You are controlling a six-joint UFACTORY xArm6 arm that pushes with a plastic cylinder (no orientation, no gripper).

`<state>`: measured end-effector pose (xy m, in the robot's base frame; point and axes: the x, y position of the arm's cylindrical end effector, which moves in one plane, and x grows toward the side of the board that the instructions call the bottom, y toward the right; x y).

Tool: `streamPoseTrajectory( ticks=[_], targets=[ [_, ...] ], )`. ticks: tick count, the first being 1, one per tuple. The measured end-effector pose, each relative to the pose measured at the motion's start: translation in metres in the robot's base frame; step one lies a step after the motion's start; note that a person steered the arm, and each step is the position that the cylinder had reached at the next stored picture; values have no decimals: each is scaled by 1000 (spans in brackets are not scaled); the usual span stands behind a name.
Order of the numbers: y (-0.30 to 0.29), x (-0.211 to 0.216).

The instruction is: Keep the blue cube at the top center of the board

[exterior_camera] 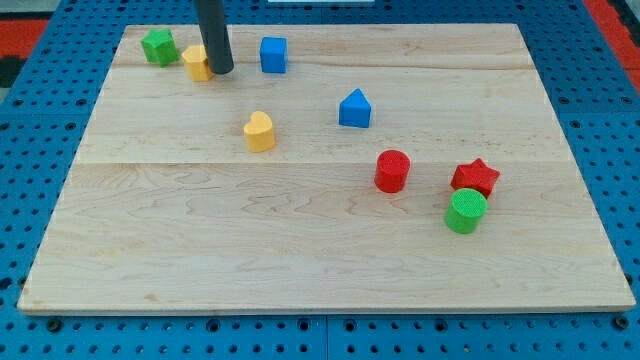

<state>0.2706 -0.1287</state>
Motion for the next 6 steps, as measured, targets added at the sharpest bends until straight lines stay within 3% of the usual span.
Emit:
streamPoseTrajectory(
  ticks=[2,5,6],
  targets=[
    [86,-13],
    [69,-26],
    [46,-7]
  ],
)
